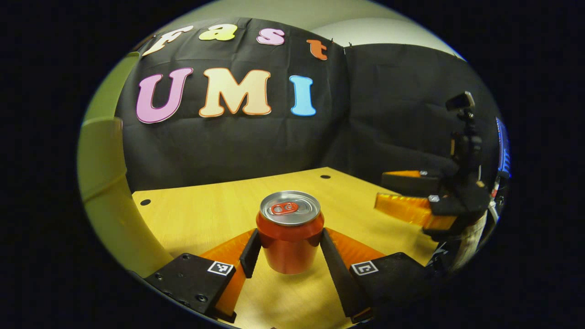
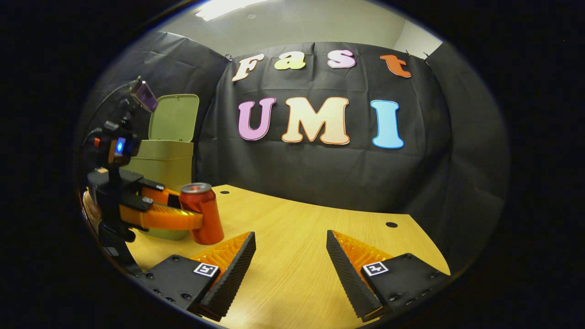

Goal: Press the lid of the desktop garbage bin to open it, pick up the crumpled paper on the desktop and throw it into the bin, then pick up the pop can on the desktop and drop it into the bin, and finally close the garbage bin lid.

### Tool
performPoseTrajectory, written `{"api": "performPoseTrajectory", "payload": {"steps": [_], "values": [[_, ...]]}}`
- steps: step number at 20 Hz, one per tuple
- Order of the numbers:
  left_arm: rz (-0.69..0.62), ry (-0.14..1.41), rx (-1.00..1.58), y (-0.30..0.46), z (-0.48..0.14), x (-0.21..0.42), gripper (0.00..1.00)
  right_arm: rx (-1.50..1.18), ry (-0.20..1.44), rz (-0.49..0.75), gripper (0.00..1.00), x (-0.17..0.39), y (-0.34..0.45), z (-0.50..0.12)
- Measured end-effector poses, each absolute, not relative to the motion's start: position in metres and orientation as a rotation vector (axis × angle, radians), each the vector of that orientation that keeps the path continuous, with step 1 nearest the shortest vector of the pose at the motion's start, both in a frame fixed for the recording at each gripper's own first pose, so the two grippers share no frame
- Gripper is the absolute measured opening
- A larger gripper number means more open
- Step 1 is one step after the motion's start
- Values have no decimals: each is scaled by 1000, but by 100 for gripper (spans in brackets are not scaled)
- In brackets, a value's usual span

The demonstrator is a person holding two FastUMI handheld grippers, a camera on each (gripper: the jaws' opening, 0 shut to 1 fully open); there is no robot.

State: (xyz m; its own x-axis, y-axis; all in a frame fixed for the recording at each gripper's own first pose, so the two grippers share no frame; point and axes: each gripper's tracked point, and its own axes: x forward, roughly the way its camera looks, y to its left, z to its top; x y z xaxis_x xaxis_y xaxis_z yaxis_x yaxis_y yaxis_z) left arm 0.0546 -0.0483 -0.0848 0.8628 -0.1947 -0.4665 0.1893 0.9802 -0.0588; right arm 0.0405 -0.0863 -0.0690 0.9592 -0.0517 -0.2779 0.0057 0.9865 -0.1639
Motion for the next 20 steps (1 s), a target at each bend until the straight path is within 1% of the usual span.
{"api": "performPoseTrajectory", "payload": {"steps": [3, 8, 9, 10, 15, 16, 20], "values": [[-203, 464, 47, -47, -57, 55, 78, -143, 285, -36, 98, 37, -94, -67], [-165, 394, 90, -39, -8, 58, 78, -92, 286, -53, 98, 34, -106, -65], [-155, 379, 95, -36, 1, 58, 78, -85, 283, -57, 100, 33, -108, -63], [-143, 363, 103, -31, 13, 59, 78, -79, 279, -61, 100, 32, -110, -61], [-25, 237, 163, 11, 81, 52, 77, -82, 266, -64, 100, 28, -110, -56], [6, 214, 173, 22, 94, 49, 77, -87, 264, -62, 98, 29, -109, -55], [125, 158, 209, 67, 135, 30, 77, -88, 273, -55, 98, 28, -107, -58]]}}
